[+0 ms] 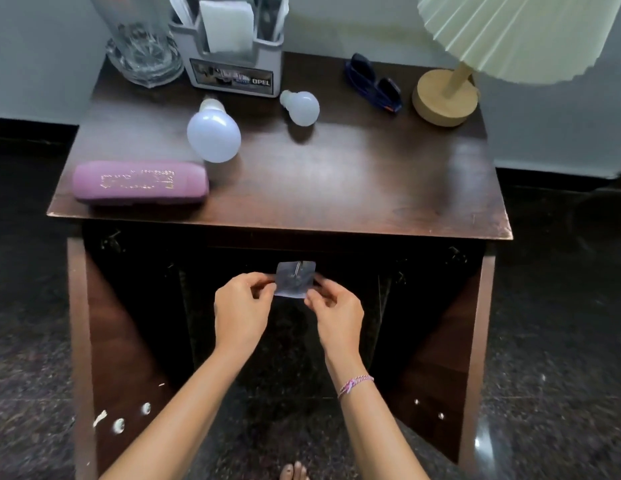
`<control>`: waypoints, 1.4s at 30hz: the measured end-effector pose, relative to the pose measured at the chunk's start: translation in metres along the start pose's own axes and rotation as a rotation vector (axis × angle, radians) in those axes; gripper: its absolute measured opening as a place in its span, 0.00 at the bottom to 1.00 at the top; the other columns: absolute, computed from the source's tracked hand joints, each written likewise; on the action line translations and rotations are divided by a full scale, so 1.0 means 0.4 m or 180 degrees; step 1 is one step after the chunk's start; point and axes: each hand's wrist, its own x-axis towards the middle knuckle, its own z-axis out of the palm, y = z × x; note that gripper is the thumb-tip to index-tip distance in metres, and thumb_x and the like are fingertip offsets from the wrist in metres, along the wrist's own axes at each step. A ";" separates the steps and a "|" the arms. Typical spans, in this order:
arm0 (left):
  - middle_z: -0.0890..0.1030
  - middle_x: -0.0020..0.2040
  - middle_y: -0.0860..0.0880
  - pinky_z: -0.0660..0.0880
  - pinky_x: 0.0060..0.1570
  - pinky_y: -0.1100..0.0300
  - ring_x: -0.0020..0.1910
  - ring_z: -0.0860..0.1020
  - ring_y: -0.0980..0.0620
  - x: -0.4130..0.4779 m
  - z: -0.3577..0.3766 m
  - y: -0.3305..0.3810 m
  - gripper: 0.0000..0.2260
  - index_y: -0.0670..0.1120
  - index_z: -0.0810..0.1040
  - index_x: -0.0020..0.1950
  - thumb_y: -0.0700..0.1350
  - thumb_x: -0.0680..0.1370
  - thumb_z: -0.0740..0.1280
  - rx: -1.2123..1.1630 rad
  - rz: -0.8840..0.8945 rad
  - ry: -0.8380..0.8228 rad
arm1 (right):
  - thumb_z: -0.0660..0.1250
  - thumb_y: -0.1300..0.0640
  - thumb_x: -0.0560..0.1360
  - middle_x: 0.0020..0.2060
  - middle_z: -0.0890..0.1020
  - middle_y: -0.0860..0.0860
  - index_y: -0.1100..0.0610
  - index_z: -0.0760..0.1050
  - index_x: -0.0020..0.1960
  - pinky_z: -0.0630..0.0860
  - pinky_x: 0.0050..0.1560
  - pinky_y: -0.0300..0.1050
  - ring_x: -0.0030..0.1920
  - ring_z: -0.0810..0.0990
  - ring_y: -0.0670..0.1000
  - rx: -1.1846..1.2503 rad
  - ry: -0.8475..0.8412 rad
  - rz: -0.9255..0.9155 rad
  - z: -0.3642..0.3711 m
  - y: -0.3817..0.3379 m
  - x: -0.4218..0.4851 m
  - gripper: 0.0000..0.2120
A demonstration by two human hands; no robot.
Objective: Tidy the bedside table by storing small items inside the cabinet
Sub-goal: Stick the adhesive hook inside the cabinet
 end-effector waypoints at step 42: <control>0.76 0.19 0.51 0.76 0.24 0.68 0.18 0.74 0.60 0.412 0.204 -0.093 0.12 0.43 0.75 0.30 0.32 0.69 0.72 -0.0921 0.0371 -0.0758 | 0.73 0.65 0.69 0.51 0.83 0.61 0.65 0.77 0.58 0.78 0.57 0.51 0.51 0.83 0.57 -0.2782 -0.0469 -0.1209 0.080 -0.037 0.388 0.18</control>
